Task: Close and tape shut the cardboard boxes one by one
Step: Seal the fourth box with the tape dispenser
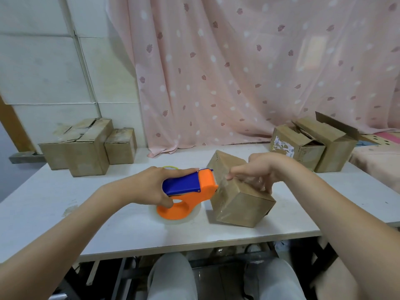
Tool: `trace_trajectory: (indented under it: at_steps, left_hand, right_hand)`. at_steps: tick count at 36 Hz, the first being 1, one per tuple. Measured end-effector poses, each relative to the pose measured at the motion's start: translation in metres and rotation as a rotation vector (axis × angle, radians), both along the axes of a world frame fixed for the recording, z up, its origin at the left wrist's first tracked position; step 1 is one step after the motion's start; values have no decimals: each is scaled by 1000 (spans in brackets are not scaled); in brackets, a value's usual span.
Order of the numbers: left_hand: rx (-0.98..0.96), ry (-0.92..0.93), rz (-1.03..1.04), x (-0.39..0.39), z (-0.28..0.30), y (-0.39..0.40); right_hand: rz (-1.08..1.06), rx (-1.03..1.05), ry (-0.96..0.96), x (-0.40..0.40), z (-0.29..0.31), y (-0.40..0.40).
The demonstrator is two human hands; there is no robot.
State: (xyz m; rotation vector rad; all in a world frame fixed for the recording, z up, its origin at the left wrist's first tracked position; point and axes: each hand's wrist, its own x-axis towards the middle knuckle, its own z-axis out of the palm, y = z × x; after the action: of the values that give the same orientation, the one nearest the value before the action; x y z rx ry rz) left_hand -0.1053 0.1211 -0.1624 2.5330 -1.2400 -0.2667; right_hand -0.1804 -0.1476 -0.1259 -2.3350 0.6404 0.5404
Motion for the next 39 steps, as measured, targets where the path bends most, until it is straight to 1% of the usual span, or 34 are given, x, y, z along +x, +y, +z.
trace_trajectory:
  at_steps: [10, 17, 25, 35, 39]
  left_hand:
    - [2, -35, -1, 2, 11, -14]
    - [85, -60, 50, 9, 5, 7]
    - [95, -67, 20, 4, 8, -2]
    - [90, -108, -10, 8, 2, -10]
    - [120, -139, -16, 13, -3, -17]
  right_hand:
    - [-98, 260, -79, -7, -13, -32]
    - [-202, 415, -128, -27, -25, -58]
    - [-235, 520, -189, -29, -40, -63]
    - [-242, 631, -176, -31, -60, -59]
    - [-238, 602, -213, -37, -64, -57]
